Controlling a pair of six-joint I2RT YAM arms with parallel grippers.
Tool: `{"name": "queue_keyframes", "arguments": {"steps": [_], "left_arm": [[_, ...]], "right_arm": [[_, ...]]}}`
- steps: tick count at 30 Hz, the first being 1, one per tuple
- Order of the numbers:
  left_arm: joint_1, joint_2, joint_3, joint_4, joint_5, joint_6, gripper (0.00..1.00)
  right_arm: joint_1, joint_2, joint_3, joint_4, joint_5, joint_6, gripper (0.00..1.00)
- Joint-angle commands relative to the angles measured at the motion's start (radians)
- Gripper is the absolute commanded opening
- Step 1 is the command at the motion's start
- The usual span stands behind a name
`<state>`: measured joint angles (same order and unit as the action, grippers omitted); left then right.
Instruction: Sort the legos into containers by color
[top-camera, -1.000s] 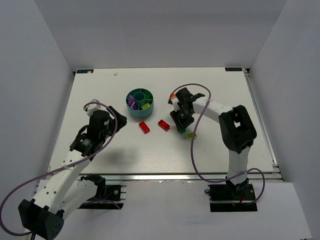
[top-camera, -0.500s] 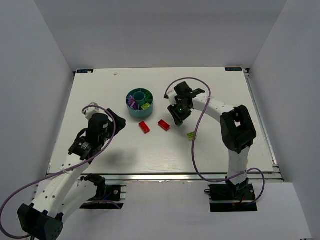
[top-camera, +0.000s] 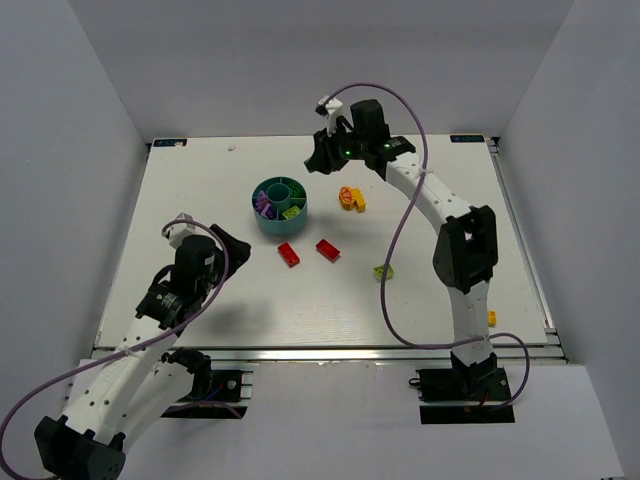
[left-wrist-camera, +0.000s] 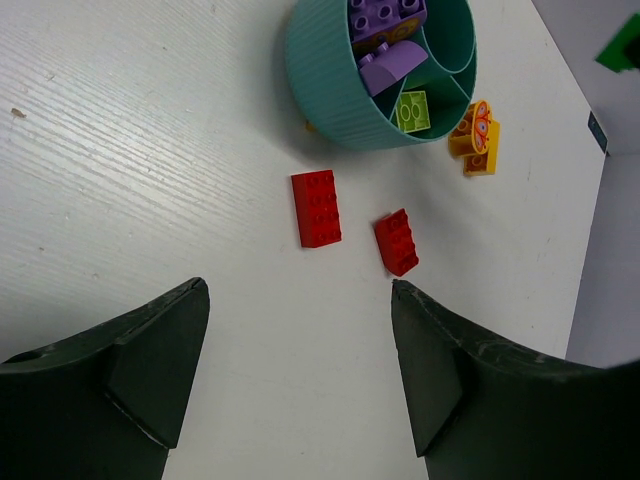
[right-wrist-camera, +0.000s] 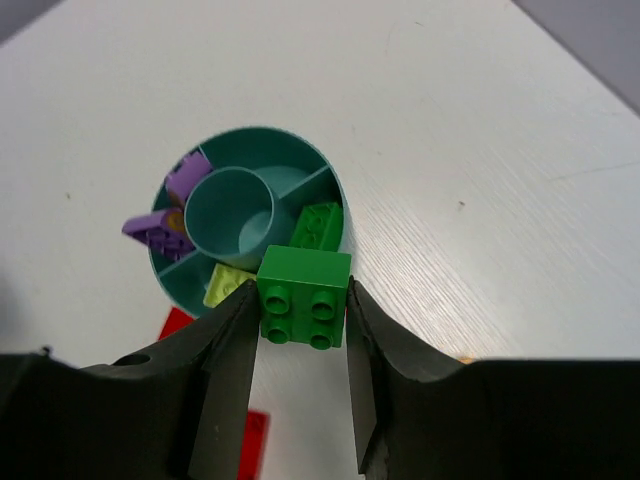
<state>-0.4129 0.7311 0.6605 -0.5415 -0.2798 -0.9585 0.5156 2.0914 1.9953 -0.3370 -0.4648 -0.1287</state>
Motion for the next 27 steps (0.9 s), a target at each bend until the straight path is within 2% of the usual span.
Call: {"name": "queue_keyframes", "arguments": {"steps": [1, 7, 11, 23, 27], "left_arm": [[0.005, -0.019, -0.001, -0.003, -0.002, -0.017, 0.83], [0.005, -0.022, -0.015, -0.005, 0.004, -0.04, 0.83], [0.005, -0.019, -0.019, -0.005, 0.005, -0.046, 0.83], [0.005, 0.022, -0.018, 0.015, 0.021, -0.039, 0.83], [0.005, 0.019, -0.021, 0.012, 0.025, -0.042, 0.83]], "right_arm": [[0.003, 0.097, 0.043, 0.13, -0.076, 0.205, 0.0], [0.003, 0.174, 0.068, 0.269, -0.11, 0.369, 0.0], [0.003, 0.214, 0.099, 0.297, -0.107, 0.437, 0.0], [0.021, 0.254, 0.074, 0.316, -0.101, 0.471, 0.0], [0.023, 0.266, 0.085, 0.32, -0.087, 0.469, 0.09]]}}
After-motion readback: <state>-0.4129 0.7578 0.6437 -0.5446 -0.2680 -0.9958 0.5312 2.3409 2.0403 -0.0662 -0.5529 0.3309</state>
